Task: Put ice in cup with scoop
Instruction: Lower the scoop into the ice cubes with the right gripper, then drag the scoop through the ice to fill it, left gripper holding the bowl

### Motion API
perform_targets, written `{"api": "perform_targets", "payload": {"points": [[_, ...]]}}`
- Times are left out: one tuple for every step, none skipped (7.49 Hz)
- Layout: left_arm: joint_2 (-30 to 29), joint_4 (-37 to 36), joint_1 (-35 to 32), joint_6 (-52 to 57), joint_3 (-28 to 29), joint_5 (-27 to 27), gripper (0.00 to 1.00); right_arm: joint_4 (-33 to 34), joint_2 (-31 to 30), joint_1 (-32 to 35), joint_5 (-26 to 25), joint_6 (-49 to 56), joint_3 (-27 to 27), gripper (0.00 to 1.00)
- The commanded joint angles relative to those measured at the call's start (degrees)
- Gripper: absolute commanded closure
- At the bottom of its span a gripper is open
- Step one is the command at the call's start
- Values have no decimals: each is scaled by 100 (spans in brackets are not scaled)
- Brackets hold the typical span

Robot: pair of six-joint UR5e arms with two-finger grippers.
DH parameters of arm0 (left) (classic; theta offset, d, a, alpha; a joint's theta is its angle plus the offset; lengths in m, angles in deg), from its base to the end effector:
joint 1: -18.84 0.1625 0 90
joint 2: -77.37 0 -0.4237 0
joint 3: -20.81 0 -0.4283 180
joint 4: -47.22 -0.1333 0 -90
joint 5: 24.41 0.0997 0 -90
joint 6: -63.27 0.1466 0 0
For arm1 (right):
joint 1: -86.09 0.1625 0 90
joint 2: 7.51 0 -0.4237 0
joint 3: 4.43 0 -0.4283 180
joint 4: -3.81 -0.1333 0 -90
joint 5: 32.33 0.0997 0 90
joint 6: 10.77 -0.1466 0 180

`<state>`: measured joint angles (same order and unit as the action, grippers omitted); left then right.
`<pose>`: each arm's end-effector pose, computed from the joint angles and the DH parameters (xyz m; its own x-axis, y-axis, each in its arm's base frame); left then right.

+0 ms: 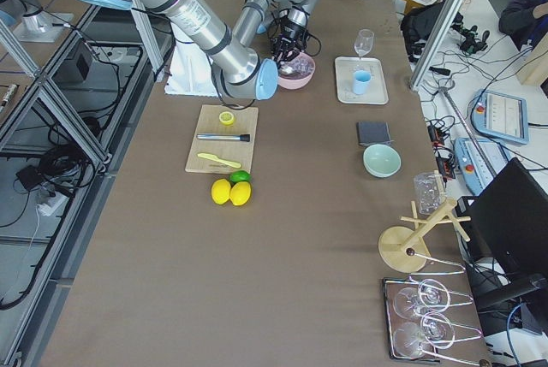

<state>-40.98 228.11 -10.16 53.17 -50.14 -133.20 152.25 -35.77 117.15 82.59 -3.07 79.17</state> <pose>0.6080 -0.4354 0.3435 0.1517 0.9815 -0.1165 0.1842 0.0877 0.9790 -0.5706 -0.4271 0.1490 0.3684 -0.8272 0.4242 0.9130 0.4080 0.0028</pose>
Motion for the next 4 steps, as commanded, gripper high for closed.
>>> {"api": "perform_targets", "payload": {"points": [[5,-2,0,0,2,-2,2,-526,-459,-82,-144,-49,567,100],[5,-2,0,0,2,-2,2,-693,-626,-91,-162,-49,787,100],[40,-2,-17,0,2,-19,2,-712,-828,-109,-180,-32,1233,100],[58,-2,-26,0,2,-19,2,-930,-1056,-187,-328,-40,1603,100]]}}
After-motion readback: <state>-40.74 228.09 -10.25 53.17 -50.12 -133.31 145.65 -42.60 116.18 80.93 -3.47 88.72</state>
